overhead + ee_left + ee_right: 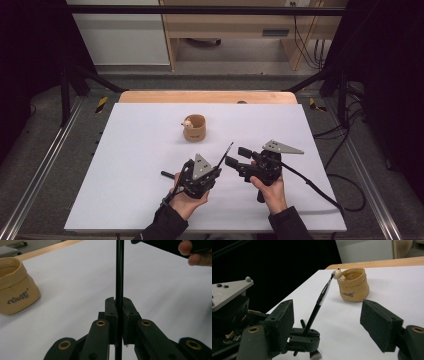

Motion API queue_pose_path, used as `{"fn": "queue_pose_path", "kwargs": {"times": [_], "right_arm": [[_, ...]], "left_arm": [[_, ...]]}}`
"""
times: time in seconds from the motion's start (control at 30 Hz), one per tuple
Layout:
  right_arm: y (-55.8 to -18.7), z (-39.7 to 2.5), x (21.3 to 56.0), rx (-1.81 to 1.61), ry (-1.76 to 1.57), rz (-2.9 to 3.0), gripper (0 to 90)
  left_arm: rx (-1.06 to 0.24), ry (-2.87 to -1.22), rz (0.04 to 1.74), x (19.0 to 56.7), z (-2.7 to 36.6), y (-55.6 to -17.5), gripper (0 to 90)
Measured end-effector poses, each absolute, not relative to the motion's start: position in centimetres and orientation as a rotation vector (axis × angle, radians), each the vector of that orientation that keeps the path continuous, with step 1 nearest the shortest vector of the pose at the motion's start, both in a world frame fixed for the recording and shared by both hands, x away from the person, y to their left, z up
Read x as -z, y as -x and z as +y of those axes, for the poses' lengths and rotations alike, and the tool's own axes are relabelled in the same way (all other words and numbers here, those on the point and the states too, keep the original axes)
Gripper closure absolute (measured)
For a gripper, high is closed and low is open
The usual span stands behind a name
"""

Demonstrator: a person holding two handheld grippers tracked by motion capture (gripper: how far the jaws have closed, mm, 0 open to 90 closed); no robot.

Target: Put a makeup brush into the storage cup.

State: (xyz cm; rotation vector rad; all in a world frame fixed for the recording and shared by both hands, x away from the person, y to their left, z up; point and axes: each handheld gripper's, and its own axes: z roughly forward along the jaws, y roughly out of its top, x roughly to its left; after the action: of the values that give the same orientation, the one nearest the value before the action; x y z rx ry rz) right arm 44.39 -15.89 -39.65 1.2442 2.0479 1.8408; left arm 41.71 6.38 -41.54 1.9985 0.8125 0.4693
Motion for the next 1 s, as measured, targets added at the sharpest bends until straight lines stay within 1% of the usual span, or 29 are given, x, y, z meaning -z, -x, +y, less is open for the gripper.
{"fn": "queue_pose_path", "kwargs": {"times": [0.27, 0.43, 0.47, 0.5, 0.6, 0.63, 0.7, 0.8, 0.9, 0.93, 1.0], "right_arm": [[-44.3, -15.6, 39.9, -1.842, -1.255, 2.047, 38.2], [-44.2, -15.5, 40.0, -1.836, -1.278, 2.043, 47.0], [-44.3, -15.4, 40.1, -1.838, -1.277, 2.045, 50.5], [-44.3, -15.4, 40.1, -1.838, -1.277, 2.045, 50.5], [-44.3, -15.4, 40.1, -1.845, -1.277, 2.045, 54.8], [-44.2, -15.5, 40.1, -1.844, -1.276, 2.043, 59.6], [-44.2, -15.5, 40.1, -1.849, -1.282, 2.05, 61.1], [-44.3, -15.5, 40.2, -1.855, -1.273, 2.059, 66.2], [-44.3, -15.5, 40.2, -1.866, -1.286, 2.067, 71.6], [-44.3, -15.7, 40.2, -1.876, -1.296, 2.069, 75.6], [-44.4, -15.8, 40.3, -1.884, -1.288, 2.065, 76.8]], "left_arm": [[-0.462, -2.002, 0.793, 41.8, 5.9, -41.1, 84.4], [-0.449, -1.995, 0.801, 42.0, 5.9, -41.1, 84.4], [-0.444, -1.997, 0.8, 42.0, 5.8, -41.1, 84.4], [-0.445, -1.999, 0.8, 42.1, 5.8, -41.0, 84.4], [-0.441, -2.001, 0.799, 42.3, 5.6, -41.0, 84.4], [-0.439, -2.002, 0.797, 42.3, 5.6, -40.9, 84.4], [-0.438, -2.001, 0.794, 42.3, 5.5, -40.9, 84.4], [-0.437, -2.003, 0.79, 42.4, 5.4, -40.8, 84.4], [-0.439, -2.001, 0.789, 42.4, 5.3, -40.8, 84.4], [-0.437, -1.998, 0.789, 42.4, 5.3, -40.8, 84.4], [-0.436, -1.998, 0.789, 42.4, 5.3, -40.7, 84.4]]}}
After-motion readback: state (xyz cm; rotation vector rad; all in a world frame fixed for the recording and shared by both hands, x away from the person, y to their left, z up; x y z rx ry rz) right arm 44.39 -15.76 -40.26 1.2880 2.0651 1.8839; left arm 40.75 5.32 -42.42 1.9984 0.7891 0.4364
